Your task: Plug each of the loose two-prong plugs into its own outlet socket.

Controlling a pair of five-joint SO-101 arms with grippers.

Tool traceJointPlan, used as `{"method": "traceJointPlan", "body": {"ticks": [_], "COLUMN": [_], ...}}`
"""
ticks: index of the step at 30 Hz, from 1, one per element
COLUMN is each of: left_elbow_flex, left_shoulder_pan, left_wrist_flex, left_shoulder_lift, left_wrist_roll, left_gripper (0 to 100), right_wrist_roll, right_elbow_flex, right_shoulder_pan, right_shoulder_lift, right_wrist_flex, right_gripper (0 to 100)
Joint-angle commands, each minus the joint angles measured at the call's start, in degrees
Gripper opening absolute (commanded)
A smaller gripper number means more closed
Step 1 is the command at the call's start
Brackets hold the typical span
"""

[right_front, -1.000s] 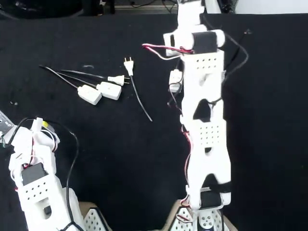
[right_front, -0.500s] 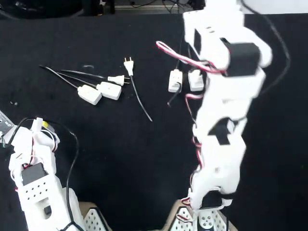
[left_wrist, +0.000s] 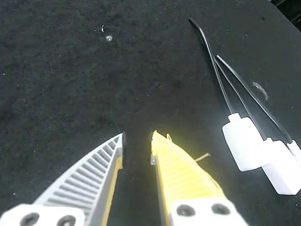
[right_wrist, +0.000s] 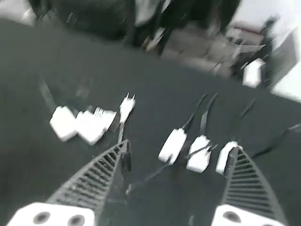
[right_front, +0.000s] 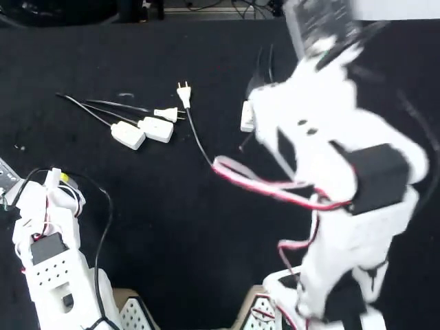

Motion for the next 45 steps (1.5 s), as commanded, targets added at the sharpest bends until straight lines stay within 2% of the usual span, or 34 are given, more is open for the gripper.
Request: {"method": "traceJointPlan", "body": {"ticks": [1,7,10,15,24,30,33,38,41,45], "left_elbow_flex": [-3.2,-3.8,-5.5,-6.3,-6.3,-12.1,-14.5,-16.8,-20.4,-29.7], "left_shoulder_pan": [0.7,0.7,0.4,0.7,0.7,4.2,6.6,7.3,7.3,7.3], "left_wrist_flex": [-0.4,-0.6,-0.3,-0.3,0.0,8.4,12.3,13.5,14.4,19.2], "left_shoulder_lift": [-0.6,-0.2,-0.1,0.0,0.0,0.0,0.0,0.4,4.4,16.8], "left_wrist_roll": [0.3,0.2,-3.2,-4.7,-8.1,-12.5,-15.5,-18.7,-20.8,-22.9], "left_gripper": [11,12,12,12,12,12,12,12,12,12], "right_wrist_roll": [0.6,1.5,5.5,3.6,-2.4,-2.6,-2.6,-2.5,-2.3,-2.2], "right_elbow_flex": [19.0,50.2,65.5,81.9,84.3,87.4,87.9,88.0,88.7,90.9], "right_shoulder_pan": [-4.7,-16.9,-17.8,-18.3,-18.5,-18.6,-18.6,-18.6,-18.6,-18.5], "right_shoulder_lift": [-8.7,-17.8,-18.3,-15.0,-6.9,-2.4,-1.5,-1.1,-1.1,-1.1], "right_wrist_flex": [-6.0,-22.1,-34.5,-54.6,-62.8,-70.6,-71.4,-71.6,-71.7,-74.8], "right_gripper": [29.7,29.7,29.7,29.7,29.7,29.7,29.7,29.7,29.7,29.7]}}
